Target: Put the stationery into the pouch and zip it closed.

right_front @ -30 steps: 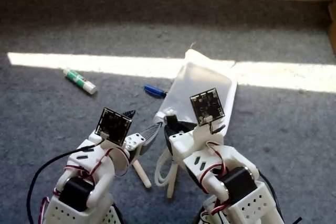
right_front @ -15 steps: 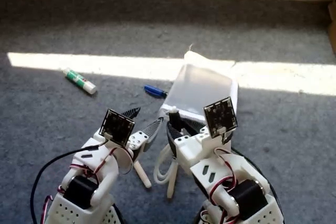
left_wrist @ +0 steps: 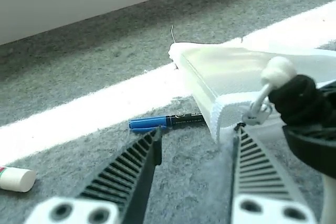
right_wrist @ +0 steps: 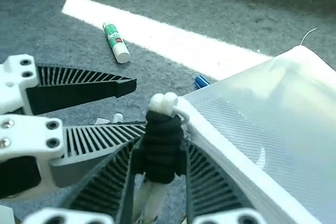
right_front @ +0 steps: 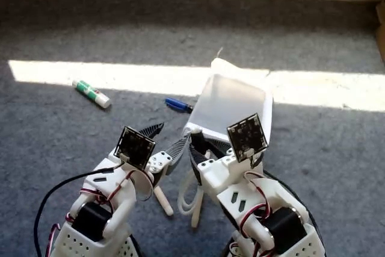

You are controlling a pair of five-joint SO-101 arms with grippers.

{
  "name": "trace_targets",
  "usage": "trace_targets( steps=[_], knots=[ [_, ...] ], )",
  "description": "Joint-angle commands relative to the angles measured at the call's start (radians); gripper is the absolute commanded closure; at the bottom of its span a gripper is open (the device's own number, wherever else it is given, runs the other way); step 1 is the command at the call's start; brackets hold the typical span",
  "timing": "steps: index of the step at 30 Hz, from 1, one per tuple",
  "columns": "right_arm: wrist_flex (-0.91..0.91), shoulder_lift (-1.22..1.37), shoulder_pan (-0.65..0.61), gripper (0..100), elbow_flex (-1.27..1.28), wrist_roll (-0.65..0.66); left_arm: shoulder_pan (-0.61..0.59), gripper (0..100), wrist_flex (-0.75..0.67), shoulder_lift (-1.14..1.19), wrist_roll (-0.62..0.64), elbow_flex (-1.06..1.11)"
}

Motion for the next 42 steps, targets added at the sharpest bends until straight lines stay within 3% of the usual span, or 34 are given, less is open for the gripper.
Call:
trace_targets(
  steps=[1,14,23,42],
  knots=[
    [0.005,-0.015,-0.016,99.4,-0.010,0.014,0.038,79,-0.017,-0.001,0.012,-0.061],
    [0.010,-0.021,-0.016,99.4,-0.010,0.009,0.056,79,-0.023,-0.001,0.012,-0.042],
    [0.012,-0.022,-0.022,99.4,-0.010,0.008,0.024,79,-0.147,-0.001,0.011,0.059],
    [0.012,-0.022,-0.015,99.4,-0.010,0.011,0.021,99,-0.230,-0.008,0.005,0.125]
  ],
)
